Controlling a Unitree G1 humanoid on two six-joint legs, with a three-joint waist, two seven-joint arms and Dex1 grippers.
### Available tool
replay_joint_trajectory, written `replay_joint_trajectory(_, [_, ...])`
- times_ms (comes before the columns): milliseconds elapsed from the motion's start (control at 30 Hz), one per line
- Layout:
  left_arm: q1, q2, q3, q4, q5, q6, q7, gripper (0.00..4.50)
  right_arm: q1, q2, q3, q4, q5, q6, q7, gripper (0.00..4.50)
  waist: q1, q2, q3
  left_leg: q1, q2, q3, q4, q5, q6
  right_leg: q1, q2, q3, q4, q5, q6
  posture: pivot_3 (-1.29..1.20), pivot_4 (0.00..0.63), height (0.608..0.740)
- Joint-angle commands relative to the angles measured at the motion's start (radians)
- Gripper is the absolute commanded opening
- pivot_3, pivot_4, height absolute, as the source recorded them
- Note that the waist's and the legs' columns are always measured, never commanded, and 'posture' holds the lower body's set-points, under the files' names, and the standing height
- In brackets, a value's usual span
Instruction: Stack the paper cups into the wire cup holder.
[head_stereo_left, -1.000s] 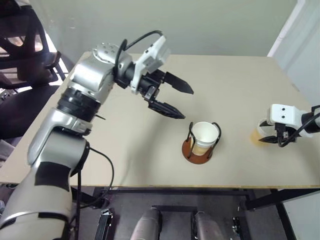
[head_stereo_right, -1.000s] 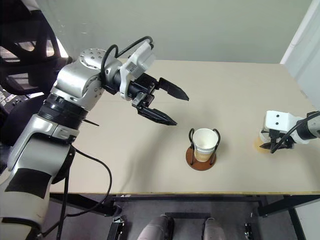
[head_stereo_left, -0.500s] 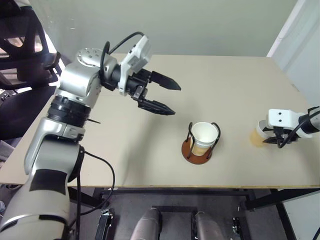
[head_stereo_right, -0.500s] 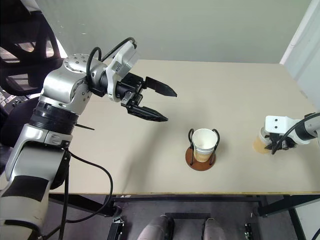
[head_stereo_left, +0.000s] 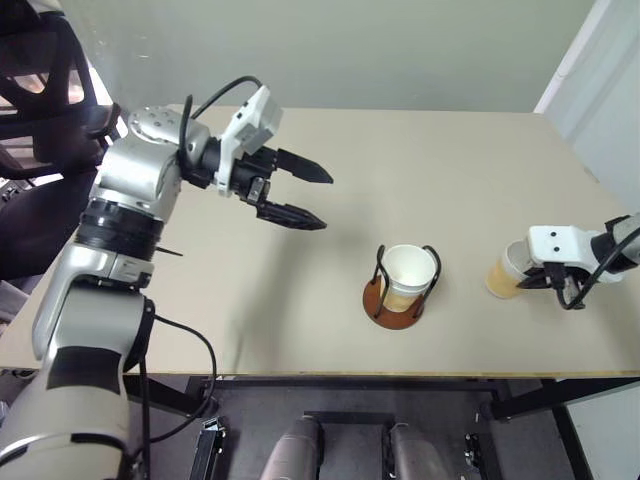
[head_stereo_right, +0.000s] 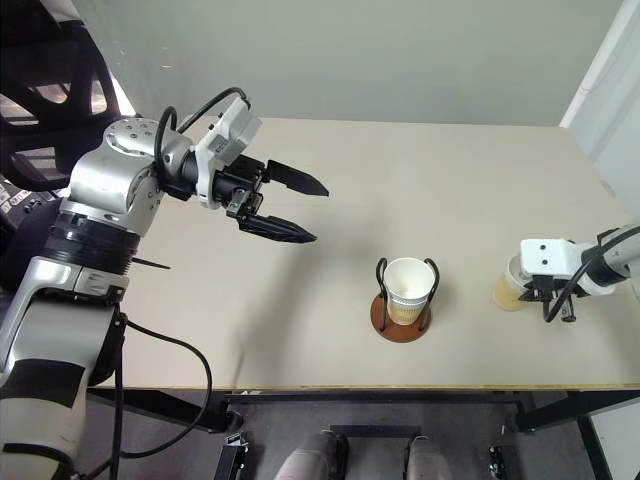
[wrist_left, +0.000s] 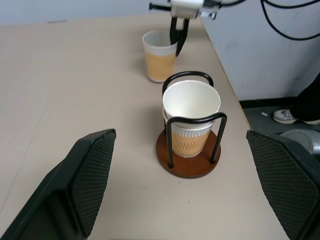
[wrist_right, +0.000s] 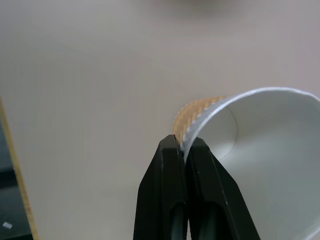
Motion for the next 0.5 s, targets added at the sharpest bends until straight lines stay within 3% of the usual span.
replay_joint_trajectory(33, [0.001, 0.024, -0.001, 0.000, -0.009, -0.023, -0.028, 4.50, -0.033, -0.039, -0.076, -0.105, 0.058, 0.071, 0.017, 0.03, 0.000, 0.000, 0.000, 0.000, 0.000, 0.000, -0.001, 0.000, 0.000, 0.000, 0.000, 0.000, 0.000, -0.001, -0.001, 0.00, 0.150, 0.740])
replay_joint_trajectory(500, [0.010, -0.002, -0.031, 0.019, -0.016, -0.047, -0.028, 4.50, -0.360, -0.010, -0.115, -0.439, 0.315, 0.505, 0.014, 0.03, 0.001, 0.000, 0.000, 0.000, 0.001, -0.001, -0.011, 0.001, -0.004, -0.005, 0.001, -0.001, 0.002, -0.007, -0.006, 0.00, 0.150, 0.740])
